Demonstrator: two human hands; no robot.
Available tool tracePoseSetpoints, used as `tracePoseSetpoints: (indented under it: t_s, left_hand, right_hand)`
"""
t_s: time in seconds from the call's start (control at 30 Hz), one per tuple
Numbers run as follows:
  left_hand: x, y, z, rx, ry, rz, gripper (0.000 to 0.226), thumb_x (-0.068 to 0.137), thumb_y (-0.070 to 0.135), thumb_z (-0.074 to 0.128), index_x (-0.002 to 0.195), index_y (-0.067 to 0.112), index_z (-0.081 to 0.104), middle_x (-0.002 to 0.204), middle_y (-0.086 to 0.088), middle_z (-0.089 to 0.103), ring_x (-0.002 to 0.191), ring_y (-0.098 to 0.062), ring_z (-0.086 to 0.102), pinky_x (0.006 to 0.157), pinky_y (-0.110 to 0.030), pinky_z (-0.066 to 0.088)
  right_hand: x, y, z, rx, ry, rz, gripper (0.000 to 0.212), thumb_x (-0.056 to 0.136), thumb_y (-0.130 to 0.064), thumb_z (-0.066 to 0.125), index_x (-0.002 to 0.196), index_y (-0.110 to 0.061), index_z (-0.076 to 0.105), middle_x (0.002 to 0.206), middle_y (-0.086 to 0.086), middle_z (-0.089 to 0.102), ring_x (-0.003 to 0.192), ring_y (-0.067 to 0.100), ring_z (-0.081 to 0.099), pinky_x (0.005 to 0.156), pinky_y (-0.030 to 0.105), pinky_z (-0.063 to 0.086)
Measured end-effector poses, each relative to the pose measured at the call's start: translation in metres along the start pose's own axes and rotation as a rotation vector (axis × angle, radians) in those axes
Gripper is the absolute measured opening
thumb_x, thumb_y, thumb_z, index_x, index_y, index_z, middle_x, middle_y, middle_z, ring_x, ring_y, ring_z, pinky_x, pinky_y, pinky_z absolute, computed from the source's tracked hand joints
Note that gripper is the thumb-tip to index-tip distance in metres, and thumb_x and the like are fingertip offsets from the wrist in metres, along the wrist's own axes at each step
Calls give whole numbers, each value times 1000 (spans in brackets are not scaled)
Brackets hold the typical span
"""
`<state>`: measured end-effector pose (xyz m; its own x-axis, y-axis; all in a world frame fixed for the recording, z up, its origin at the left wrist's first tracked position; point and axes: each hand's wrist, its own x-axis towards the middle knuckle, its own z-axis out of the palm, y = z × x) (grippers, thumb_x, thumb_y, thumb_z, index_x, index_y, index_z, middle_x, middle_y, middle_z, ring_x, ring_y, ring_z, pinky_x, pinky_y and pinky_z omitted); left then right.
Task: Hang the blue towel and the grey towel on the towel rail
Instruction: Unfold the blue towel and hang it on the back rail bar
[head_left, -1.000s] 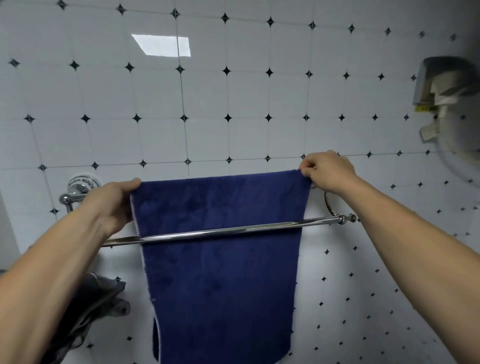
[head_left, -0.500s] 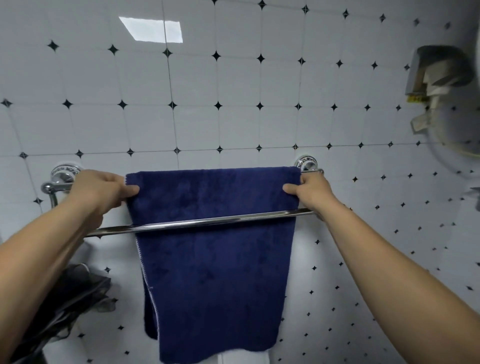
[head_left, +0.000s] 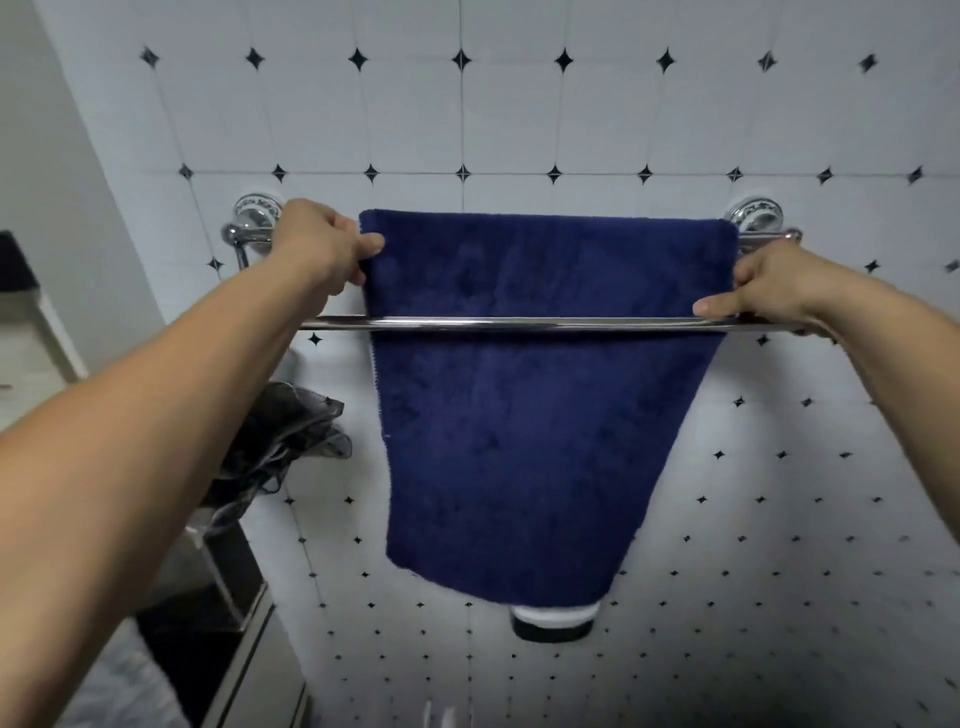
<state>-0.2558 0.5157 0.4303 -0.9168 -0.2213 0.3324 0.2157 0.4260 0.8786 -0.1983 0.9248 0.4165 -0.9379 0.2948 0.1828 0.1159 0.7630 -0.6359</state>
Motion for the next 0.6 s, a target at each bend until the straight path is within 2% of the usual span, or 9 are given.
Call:
tracePoseSetpoints:
  t_s: [0.07, 0.17, 0.23, 0.3, 0.33, 0.43, 0.53, 0.6]
  left_hand:
    - [-1, 0, 0, -33, -12, 7, 36, 86, 14, 72, 65, 19, 42, 61, -6, 50, 28, -5, 48, 40, -22, 30]
    - [-7, 1, -2, -123, -96, 16, 27, 85, 13, 72, 76, 19, 47, 67, -3, 59, 35, -6, 57, 41, -21, 37]
    - [-8, 0, -2, -122, -139, 15, 24, 81, 6, 74, 87, 15, 53, 71, -5, 64, 38, -7, 59, 43, -23, 40]
    - [-8, -3, -3, -78, -132, 13, 28, 77, 1, 76, 88, 14, 55, 72, -6, 64, 37, -6, 57, 46, -25, 39]
    - [-7, -4, -2, -63, -123, 8, 28, 76, 0, 77, 82, 15, 54, 70, -6, 63, 36, -5, 56, 46, -26, 37]
    - [-6, -7, -1, -45, -100, -4, 30, 76, 2, 77, 71, 17, 52, 65, -5, 62, 33, -2, 54, 42, -23, 35]
    - [-5, -9, 2, -50, -84, -13, 30, 77, 3, 77, 69, 16, 52, 62, -4, 60, 32, -1, 52, 38, -19, 34]
    - [-4, -9, 4, -54, -68, -19, 29, 78, 3, 76, 69, 16, 52, 60, -4, 60, 31, -1, 52, 38, -19, 34]
  right_hand:
    - [-1, -1, 0, 24, 7, -8, 25, 78, -22, 82, 76, -3, 65, 44, -10, 58, 28, -1, 46, 29, 11, 28]
    - [0, 2, 1, 170, 86, -48, 20, 83, -16, 77, 90, 0, 68, 68, 4, 64, 38, 2, 52, 29, 8, 28]
    - [0, 3, 0, 192, 132, -51, 20, 85, -15, 74, 96, 0, 67, 78, 11, 65, 50, 11, 51, 32, 11, 31]
    - [1, 3, -1, 193, 144, -44, 30, 87, -15, 72, 102, 10, 64, 84, 13, 66, 56, 15, 52, 43, 18, 35]
    - [2, 2, -2, 204, 145, -41, 32, 87, -14, 72, 104, 12, 63, 82, 13, 65, 56, 14, 54, 45, 20, 37]
    - [3, 1, -2, 203, 146, -51, 26, 87, -10, 72, 99, 12, 64, 73, 9, 62, 53, 10, 55, 40, 14, 38]
    - [2, 4, -1, 200, 146, -63, 14, 85, -12, 73, 89, 0, 65, 69, 5, 60, 58, 14, 53, 31, 8, 31]
    - [4, 6, -1, 203, 129, -59, 16, 84, -13, 75, 82, -5, 62, 70, 6, 62, 61, 15, 55, 37, 12, 36]
